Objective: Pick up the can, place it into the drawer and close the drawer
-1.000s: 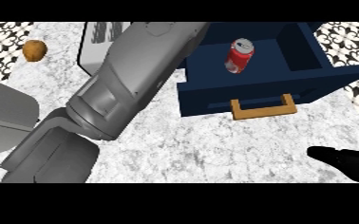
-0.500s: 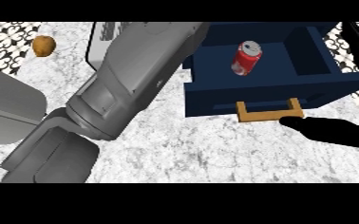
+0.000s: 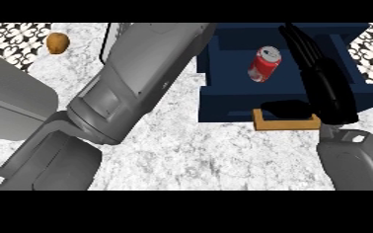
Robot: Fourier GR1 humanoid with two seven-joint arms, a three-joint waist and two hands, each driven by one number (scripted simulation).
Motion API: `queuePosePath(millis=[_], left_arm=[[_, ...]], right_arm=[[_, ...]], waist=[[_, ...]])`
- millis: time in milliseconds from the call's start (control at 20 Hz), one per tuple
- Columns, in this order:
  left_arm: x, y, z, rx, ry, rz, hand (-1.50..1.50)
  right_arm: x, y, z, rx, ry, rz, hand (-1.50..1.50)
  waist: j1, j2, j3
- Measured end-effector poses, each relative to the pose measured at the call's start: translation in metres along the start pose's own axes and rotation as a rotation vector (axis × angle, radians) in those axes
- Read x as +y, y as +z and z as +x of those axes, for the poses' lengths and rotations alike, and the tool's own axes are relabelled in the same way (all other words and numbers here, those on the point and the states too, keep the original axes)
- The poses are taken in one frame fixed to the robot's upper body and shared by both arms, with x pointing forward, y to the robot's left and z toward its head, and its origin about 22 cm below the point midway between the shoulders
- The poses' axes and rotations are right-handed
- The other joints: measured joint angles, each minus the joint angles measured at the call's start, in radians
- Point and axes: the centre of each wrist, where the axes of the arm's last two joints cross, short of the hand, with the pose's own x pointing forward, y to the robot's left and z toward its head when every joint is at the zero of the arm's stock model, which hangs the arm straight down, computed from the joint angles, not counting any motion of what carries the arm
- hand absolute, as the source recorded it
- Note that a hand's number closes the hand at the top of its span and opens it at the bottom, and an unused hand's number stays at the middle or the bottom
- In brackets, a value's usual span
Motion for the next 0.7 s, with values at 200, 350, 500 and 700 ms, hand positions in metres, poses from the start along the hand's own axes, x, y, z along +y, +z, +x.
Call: queuePosePath(millis=[200,350,500,700], left_arm=[[0.006,-0.003,0.001,0.012,0.013,-0.009,-1.5],[0.014,-0.006,0.006,0.014,0.019,-0.013,-1.5],[0.024,-0.011,0.006,0.011,0.016,-0.001,-1.5],[0.038,-0.014,0.001,0.014,0.009,0.009,-1.5]], right_arm=[[0.026,-0.012,-0.017,0.002,0.085,0.024,-1.5],[0.048,-0.022,-0.025,0.001,0.125,0.026,-1.5],[0.067,-0.034,-0.028,0.003,0.159,0.022,-1.5],[0.087,-0.05,-0.034,0.02,0.209,-0.003,-1.5]], waist=[[0.014,-0.005,0.0],[0.026,-0.008,0.0],[0.033,-0.009,0.0],[0.046,-0.013,-0.002]])
